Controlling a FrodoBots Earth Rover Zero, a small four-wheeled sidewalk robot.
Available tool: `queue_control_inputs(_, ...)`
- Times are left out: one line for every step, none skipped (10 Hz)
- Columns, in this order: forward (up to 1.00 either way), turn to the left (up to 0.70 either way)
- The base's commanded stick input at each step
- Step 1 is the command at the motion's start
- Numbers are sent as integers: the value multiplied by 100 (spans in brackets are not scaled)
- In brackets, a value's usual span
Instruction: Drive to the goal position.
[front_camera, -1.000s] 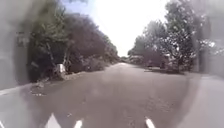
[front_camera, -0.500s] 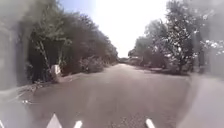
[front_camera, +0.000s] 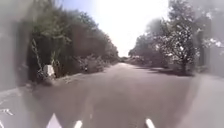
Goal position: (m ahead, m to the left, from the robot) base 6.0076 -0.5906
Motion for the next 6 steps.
queue_control_inputs(85, 0)
queue_control_inputs(85, 0)
queue_control_inputs(85, -34)
queue_control_inputs(85, -34)
queue_control_inputs(85, -34)
queue_control_inputs(85, -34)
